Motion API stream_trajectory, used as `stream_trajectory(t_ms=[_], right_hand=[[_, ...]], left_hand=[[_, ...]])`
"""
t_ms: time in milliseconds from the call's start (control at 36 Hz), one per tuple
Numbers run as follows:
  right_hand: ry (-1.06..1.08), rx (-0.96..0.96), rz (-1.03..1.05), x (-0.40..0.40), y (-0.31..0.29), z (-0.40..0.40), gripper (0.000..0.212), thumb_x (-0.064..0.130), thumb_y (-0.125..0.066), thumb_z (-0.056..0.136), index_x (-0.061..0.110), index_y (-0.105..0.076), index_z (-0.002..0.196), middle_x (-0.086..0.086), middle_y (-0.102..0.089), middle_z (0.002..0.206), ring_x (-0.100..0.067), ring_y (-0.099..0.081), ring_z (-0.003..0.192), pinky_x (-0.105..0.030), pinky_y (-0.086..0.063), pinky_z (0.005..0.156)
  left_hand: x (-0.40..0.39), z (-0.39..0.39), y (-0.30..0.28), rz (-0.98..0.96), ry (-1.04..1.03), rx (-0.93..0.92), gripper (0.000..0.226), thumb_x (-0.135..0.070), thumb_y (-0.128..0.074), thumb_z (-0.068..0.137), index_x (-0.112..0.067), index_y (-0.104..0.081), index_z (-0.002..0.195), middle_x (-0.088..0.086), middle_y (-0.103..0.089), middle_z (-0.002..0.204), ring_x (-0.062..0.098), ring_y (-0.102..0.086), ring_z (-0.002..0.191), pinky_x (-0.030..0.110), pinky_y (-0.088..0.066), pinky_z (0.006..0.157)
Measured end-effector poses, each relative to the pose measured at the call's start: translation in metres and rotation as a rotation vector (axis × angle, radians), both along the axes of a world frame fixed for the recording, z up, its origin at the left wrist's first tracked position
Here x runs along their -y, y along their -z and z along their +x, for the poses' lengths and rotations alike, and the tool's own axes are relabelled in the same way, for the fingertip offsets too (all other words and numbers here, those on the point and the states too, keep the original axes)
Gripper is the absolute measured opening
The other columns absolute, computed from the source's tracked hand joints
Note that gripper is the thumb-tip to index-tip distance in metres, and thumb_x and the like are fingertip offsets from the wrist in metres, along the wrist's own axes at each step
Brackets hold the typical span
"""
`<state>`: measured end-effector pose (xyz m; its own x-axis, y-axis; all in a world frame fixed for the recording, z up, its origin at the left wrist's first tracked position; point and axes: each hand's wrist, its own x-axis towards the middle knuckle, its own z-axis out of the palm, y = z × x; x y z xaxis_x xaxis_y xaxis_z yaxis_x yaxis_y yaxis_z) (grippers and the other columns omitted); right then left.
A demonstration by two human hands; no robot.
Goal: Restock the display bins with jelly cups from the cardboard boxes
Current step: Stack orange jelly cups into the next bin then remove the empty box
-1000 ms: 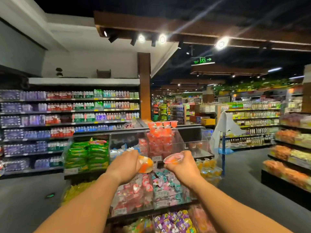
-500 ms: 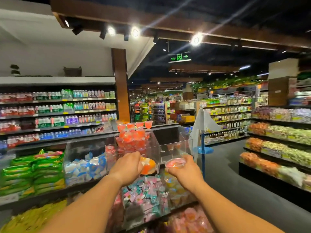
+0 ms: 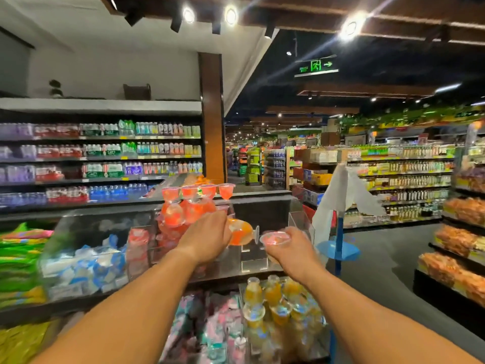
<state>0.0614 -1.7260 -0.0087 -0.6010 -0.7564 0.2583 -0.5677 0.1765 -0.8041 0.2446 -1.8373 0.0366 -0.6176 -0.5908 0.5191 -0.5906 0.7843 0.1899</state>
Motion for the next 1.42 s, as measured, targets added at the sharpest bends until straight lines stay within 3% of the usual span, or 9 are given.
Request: stream_trajectory(t_ms=[167, 278, 417, 583, 889, 972, 1139, 1222, 1417], right_hand=[[-0.011, -0.144, 0.083, 0.068, -0.009, -0.055, 0.08, 0.039, -0.072, 0.083, 0.015, -0.036, 0.15, -0.006, -0.038, 0.145, -0.028, -0.044, 0.128, -0.04, -0.041, 0.105], [-0.025, -0.197, 0.13, 0.106, -0.014, -0.084, 0.063, 0.033, -0.073, 0.084, 0.011, -0.044, 0.135, -0.009, -0.042, 0.134, -0.028, -0.047, 0.123, -0.035, -0.043, 0.098], [0.006, -0.238, 0.219, 0.156, -0.02, -0.12, 0.072, 0.037, -0.077, 0.079, 0.011, -0.038, 0.134, -0.002, -0.031, 0.12, -0.022, -0.046, 0.1, -0.034, -0.045, 0.084], [-0.052, -0.432, 0.368, 0.228, -0.016, -0.155, 0.077, 0.049, -0.074, 0.075, 0.01, -0.045, 0.135, -0.009, -0.044, 0.13, -0.029, -0.045, 0.12, -0.038, -0.043, 0.098], [-0.384, -0.569, 0.677, 0.332, 0.041, -0.189, 0.05, 0.038, -0.051, 0.083, 0.014, -0.05, 0.127, -0.013, -0.044, 0.127, -0.037, -0.05, 0.12, -0.047, -0.046, 0.099], [-0.424, -0.628, 0.711, 0.343, 0.052, -0.196, 0.061, 0.038, -0.059, 0.082, 0.012, -0.044, 0.135, -0.011, -0.044, 0.131, -0.034, -0.048, 0.126, -0.042, -0.046, 0.099], [-0.44, -0.962, 0.745, 0.36, 0.056, -0.2, 0.063, 0.051, -0.054, 0.088, 0.016, -0.051, 0.14, -0.016, -0.042, 0.149, -0.039, -0.031, 0.143, -0.05, -0.027, 0.115], [-0.465, -0.997, 0.801, 0.365, 0.06, -0.203, 0.049, 0.04, -0.05, 0.093, 0.021, -0.056, 0.137, -0.015, -0.042, 0.15, -0.04, -0.032, 0.141, -0.052, -0.025, 0.118], [-0.492, -1.012, 0.945, 0.383, 0.074, -0.206, 0.056, 0.036, -0.044, 0.096, 0.02, -0.042, 0.15, -0.017, -0.028, 0.16, -0.043, -0.02, 0.148, -0.053, -0.012, 0.121]], left_hand=[[0.054, -0.05, -0.008, -0.051, -0.064, -0.056, 0.017, -0.026, -0.042, 0.103, -0.017, -0.046, 0.089, 0.003, -0.049, 0.088, 0.026, -0.048, 0.082, 0.038, -0.033, 0.067], [0.089, -0.075, -0.012, -0.061, -0.056, -0.07, 0.02, -0.03, -0.041, 0.103, -0.015, -0.046, 0.091, 0.005, -0.053, 0.09, 0.027, -0.051, 0.084, 0.038, -0.035, 0.07], [0.125, -0.097, -0.023, -0.046, -0.057, -0.169, 0.017, -0.025, -0.046, 0.102, -0.018, -0.041, 0.088, -0.004, -0.044, 0.079, 0.024, -0.046, 0.077, 0.037, -0.031, 0.065], [0.155, -0.116, -0.026, -0.096, -0.071, -0.182, 0.018, -0.023, -0.045, 0.101, -0.018, -0.04, 0.085, -0.007, -0.042, 0.077, 0.012, -0.04, 0.069, 0.03, -0.025, 0.055], [0.196, -0.157, 0.006, -0.024, -0.153, -0.156, 0.017, -0.026, -0.043, 0.101, -0.026, -0.035, 0.086, -0.009, -0.04, 0.076, 0.014, -0.04, 0.071, 0.035, -0.026, 0.063], [0.203, -0.166, 0.011, 0.013, -0.142, -0.146, 0.023, -0.029, -0.042, 0.1, -0.031, -0.032, 0.08, -0.008, -0.043, 0.079, 0.014, -0.043, 0.071, 0.036, -0.033, 0.066], [0.206, -0.178, 0.009, -0.012, -0.122, -0.152, 0.016, -0.024, -0.043, 0.102, -0.024, -0.037, 0.088, -0.013, -0.039, 0.079, 0.003, -0.039, 0.071, 0.031, -0.026, 0.062], [0.208, -0.183, 0.01, -0.039, -0.125, -0.146, 0.017, -0.021, -0.043, 0.102, -0.023, -0.037, 0.086, -0.012, -0.04, 0.078, 0.008, -0.04, 0.071, 0.027, -0.026, 0.058], [0.212, -0.184, 0.016, -0.044, -0.136, -0.125, 0.013, -0.02, -0.043, 0.101, -0.022, -0.037, 0.09, -0.009, -0.041, 0.078, 0.004, -0.04, 0.071, 0.018, -0.027, 0.059]])
